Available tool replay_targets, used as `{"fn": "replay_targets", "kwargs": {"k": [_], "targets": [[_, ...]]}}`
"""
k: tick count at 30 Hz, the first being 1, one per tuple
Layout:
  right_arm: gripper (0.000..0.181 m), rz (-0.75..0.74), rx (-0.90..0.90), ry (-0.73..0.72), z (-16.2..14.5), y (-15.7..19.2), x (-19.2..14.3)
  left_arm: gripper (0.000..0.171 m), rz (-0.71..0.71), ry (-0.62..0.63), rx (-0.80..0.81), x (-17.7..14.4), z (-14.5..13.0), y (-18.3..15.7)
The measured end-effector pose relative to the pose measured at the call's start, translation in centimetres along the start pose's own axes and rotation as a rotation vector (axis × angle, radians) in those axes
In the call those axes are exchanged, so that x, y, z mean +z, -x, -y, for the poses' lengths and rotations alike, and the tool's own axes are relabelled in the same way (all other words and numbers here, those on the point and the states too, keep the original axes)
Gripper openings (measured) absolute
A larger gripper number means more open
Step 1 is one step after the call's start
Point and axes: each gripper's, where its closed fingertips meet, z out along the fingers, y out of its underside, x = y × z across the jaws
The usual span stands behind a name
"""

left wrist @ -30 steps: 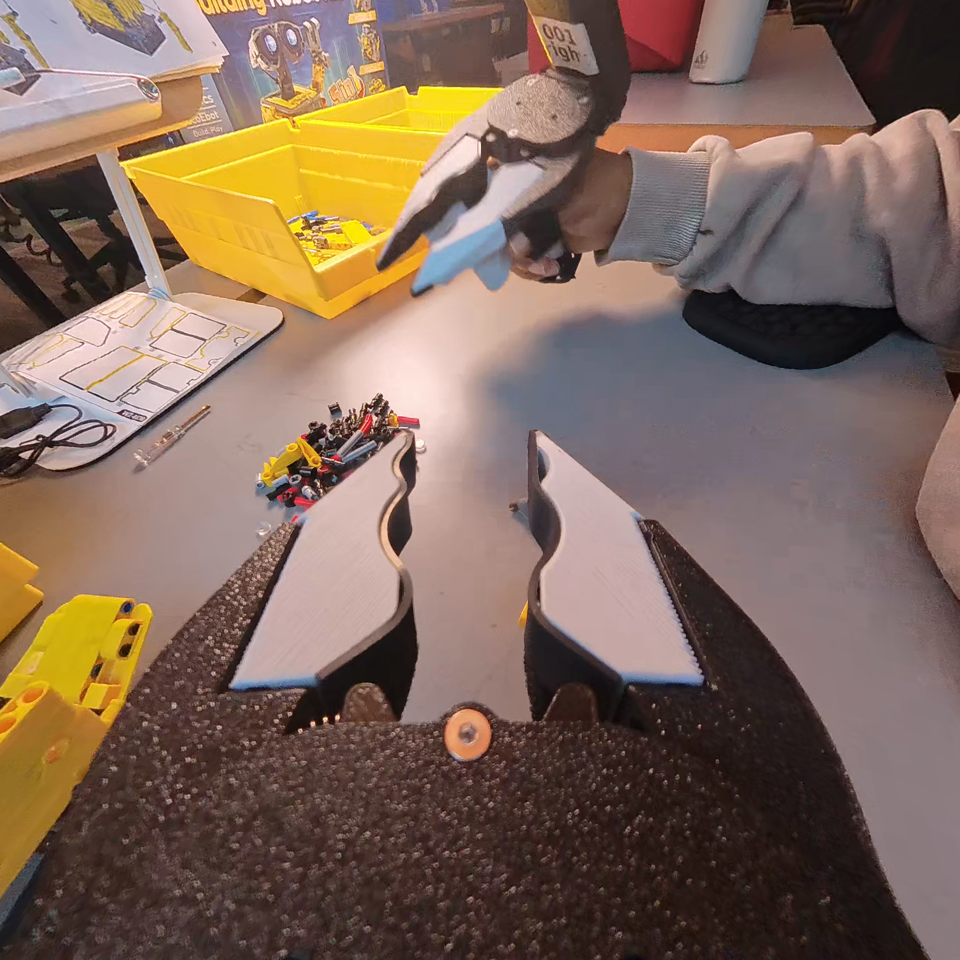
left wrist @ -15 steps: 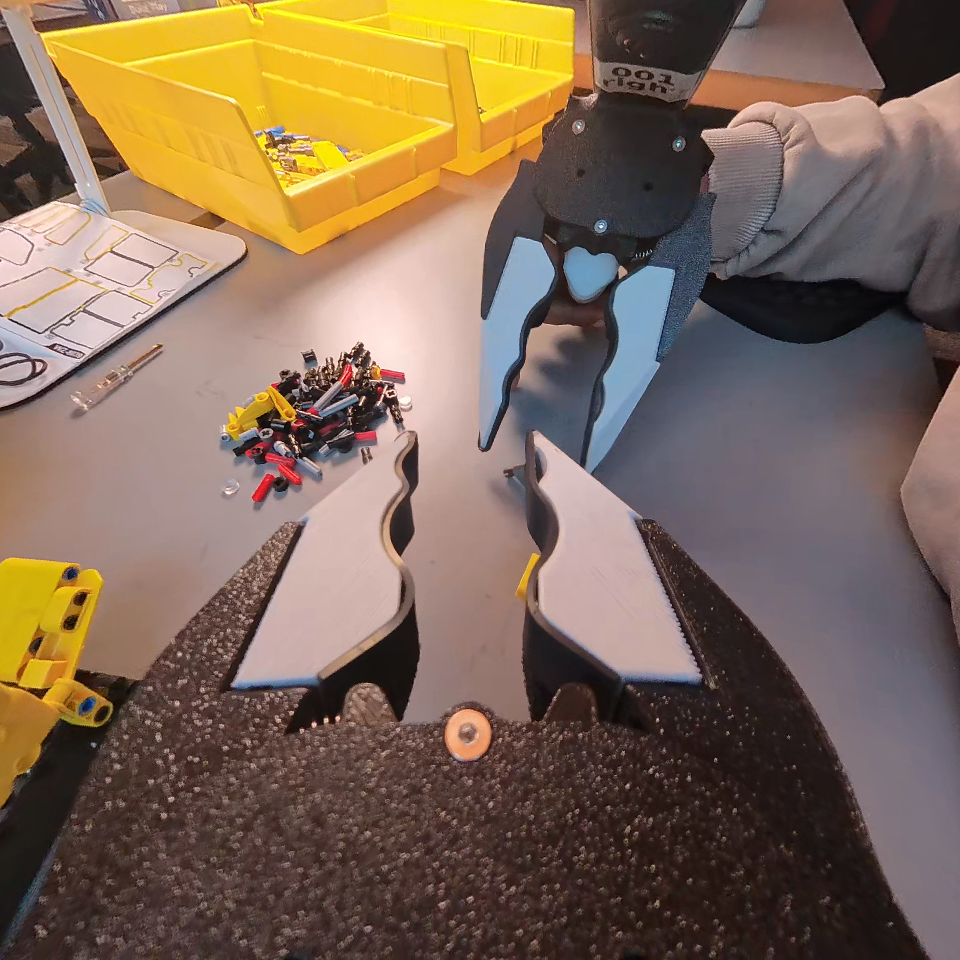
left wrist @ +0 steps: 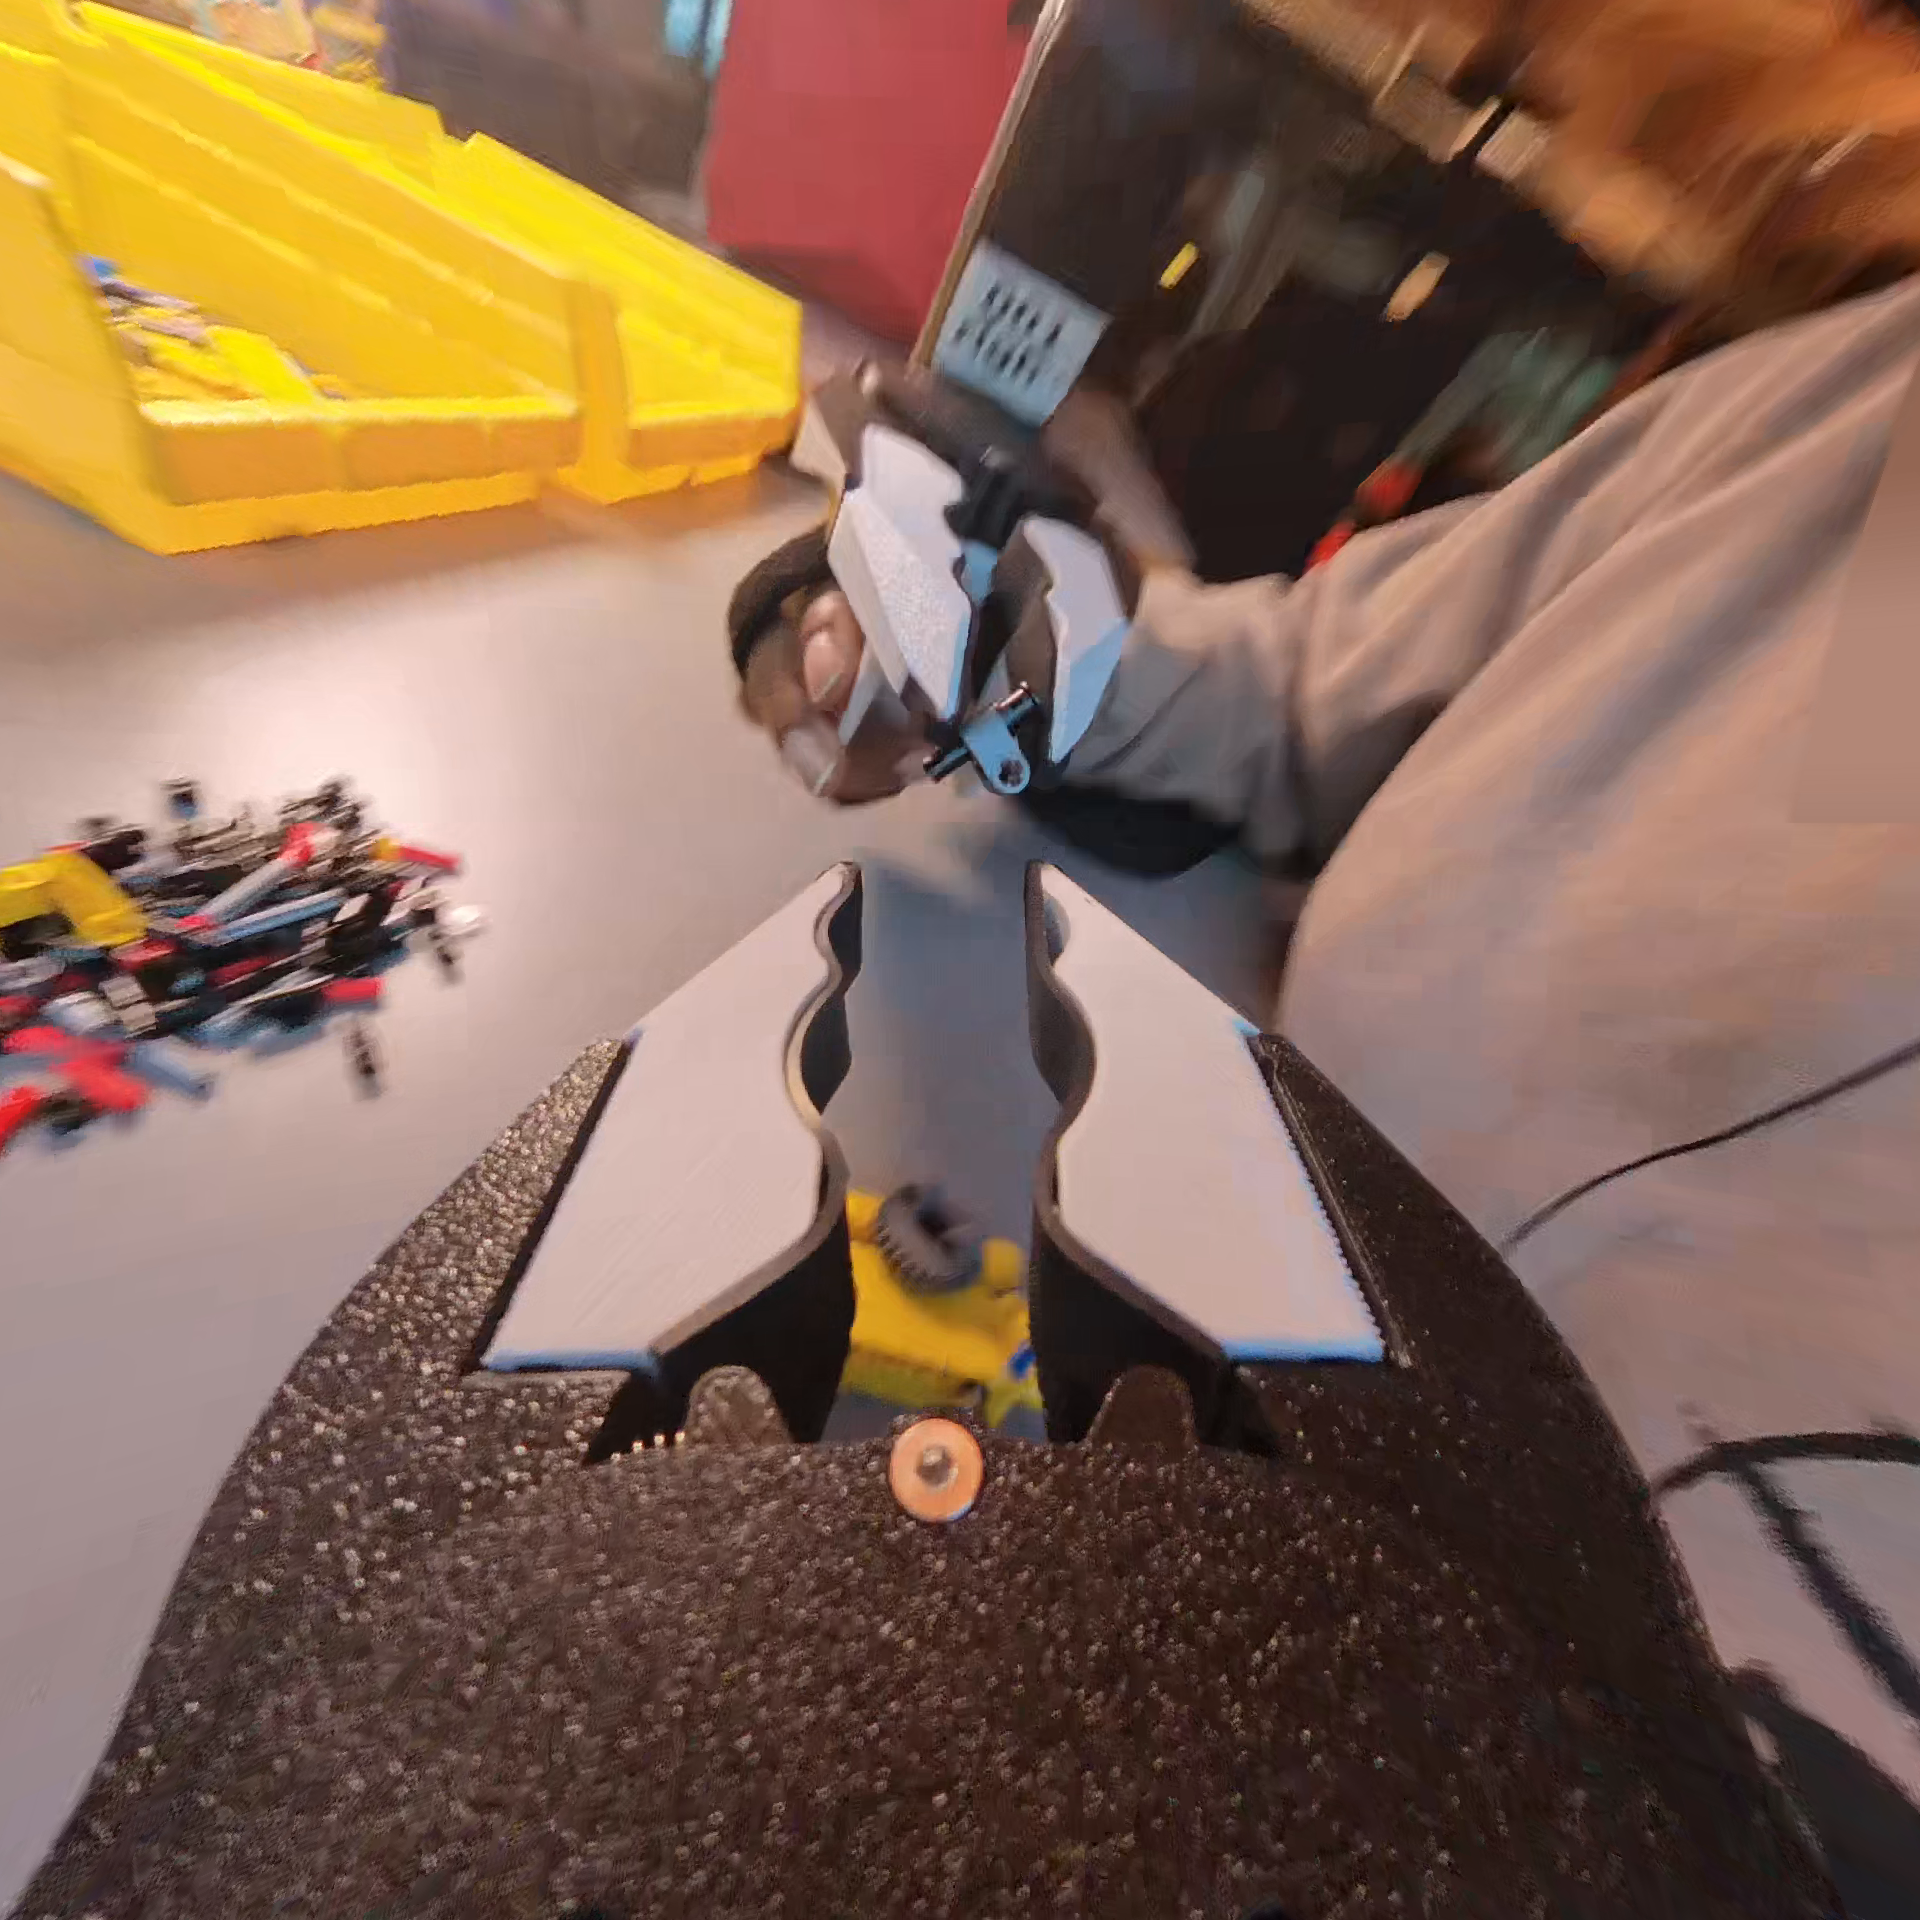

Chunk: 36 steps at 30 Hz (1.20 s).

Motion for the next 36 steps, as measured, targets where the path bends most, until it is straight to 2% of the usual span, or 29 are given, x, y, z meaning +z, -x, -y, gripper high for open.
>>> {"fn": "replay_targets", "kwargs": {"k": [2,4,9,14,18,22,26,29,36], "targets": [[0.014,0.038,0.047,-0.148,2.9,0.6,-0.5,0.029,-0.211,-0.179,-0.162,-0.9,2.9,-2.3],[0.014,0.052,0.033,-0.218,4.5,1.2,-0.6,0.027,-0.369,-0.297,-0.303,-1.9,4.8,-3.4],[0.013,0.042,-0.064,-0.213,5.6,2.6,0.4,0.025,-0.496,-0.283,-0.404,-1.3,4.7,-5.2],[0.014,0.041,-0.126,-0.171,5.2,3.2,1.1,0.011,-0.565,-0.281,-0.466,-1.1,4.6,-5.9],[0.013,-0.029,-0.144,-0.106,4.4,1.9,0.9,0.006,-0.426,-0.305,-0.357,-1.4,4.9,-4.6],[0.015,-0.113,-0.094,-0.03,3.3,0.0,0.5,0.006,-0.097,-0.234,-0.043,-1.5,4.3,-2.3],[0.006,-0.143,-0.088,0.093,1.8,-0.5,0.8,0.006,0.136,-0.117,0.24,-1.3,3.4,-1.0],[0.007,-0.176,-0.158,0.208,0.4,-0.7,0.8,0.006,0.238,-0.008,0.382,-1.0,2.1,-0.2],[0.006,-0.264,-0.387,0.467,-2.6,-1.2,0.9,0.007,0.393,0.186,0.601,-0.5,-0.2,1.5]]}}
